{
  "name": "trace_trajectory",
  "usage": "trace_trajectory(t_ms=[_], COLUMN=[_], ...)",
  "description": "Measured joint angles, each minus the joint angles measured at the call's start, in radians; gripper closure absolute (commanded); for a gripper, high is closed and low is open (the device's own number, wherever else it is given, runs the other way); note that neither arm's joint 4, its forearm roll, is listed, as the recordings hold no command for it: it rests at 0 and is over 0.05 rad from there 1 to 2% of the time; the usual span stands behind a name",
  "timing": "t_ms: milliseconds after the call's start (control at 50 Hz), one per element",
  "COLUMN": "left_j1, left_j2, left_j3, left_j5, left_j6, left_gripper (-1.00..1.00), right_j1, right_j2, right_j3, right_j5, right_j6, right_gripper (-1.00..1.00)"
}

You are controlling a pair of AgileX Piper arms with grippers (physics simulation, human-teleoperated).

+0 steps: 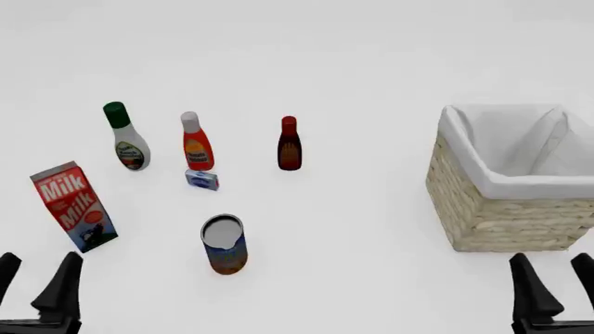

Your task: Pick the ketchup and place it in the basket.

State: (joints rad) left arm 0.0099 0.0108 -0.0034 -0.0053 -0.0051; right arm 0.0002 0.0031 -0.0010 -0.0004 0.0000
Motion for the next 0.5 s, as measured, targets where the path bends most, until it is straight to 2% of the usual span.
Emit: trace_trajectory(t_ms=[280, 500], left_j1=[0.033, 0.029], left_j2=[0.222, 0.395], left_j3=[-0.055, -0.192], left_j5=[-0.121, -0.116], left_j6=[0.012, -0.005], left_gripper=[-1.0, -1.0], right_j1=[-0.002, -0.004], right_j2=[0.009, 0.025], right_j3=[-0.002, -0.001], right_j5=[-0.001, -0.011], right_j6=[0.006, 0.003], right_gripper=[-1.0, -1.0])
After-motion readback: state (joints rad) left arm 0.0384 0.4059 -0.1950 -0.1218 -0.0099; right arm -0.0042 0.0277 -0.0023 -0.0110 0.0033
